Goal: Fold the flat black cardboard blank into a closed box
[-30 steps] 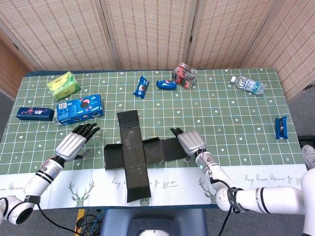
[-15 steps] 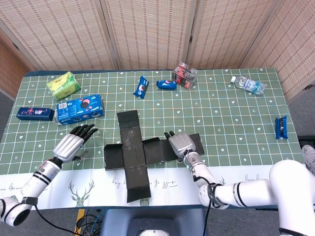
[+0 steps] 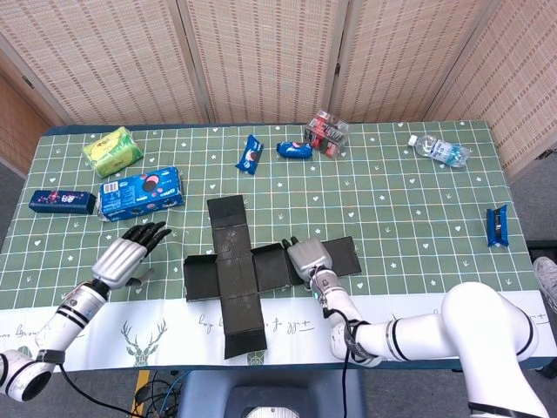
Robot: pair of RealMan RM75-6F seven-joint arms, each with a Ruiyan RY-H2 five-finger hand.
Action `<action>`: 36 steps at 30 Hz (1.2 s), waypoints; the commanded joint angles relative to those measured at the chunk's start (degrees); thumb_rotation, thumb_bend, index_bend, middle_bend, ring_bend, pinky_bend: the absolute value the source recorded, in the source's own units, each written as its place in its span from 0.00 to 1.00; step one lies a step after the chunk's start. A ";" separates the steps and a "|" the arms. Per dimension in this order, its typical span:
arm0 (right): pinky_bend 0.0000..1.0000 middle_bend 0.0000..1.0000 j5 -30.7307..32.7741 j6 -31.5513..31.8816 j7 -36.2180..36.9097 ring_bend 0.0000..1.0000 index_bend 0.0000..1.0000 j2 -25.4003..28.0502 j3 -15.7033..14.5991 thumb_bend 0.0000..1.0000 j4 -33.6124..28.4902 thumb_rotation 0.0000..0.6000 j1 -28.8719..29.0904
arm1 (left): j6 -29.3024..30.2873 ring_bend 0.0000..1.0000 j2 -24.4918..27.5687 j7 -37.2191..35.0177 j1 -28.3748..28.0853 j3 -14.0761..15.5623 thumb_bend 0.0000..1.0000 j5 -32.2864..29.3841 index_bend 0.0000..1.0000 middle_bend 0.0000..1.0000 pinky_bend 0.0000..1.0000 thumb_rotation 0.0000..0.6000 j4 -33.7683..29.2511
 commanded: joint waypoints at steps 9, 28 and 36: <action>0.69 0.10 1.42 1.91 -2.21 0.57 0.05 -1.18 -0.86 0.01 0.45 1.00 1.10 | 0.26 0.00 -0.28 -1.21 0.25 0.13 0.35 0.68 0.00 0.00 0.10 1.00 0.49; 0.69 0.11 2.97 5.15 -6.95 0.57 0.05 -3.79 -1.43 0.01 1.80 1.00 1.99 | 0.85 0.00 -0.31 -2.79 0.85 0.45 0.35 1.48 0.00 0.00 0.10 1.00 0.79; 0.69 0.12 2.72 6.29 -8.36 0.57 0.05 -5.39 -1.00 0.01 2.91 1.00 1.80 | 1.11 0.00 -0.56 -3.45 1.04 0.60 0.35 1.87 0.00 0.00 0.10 1.00 1.34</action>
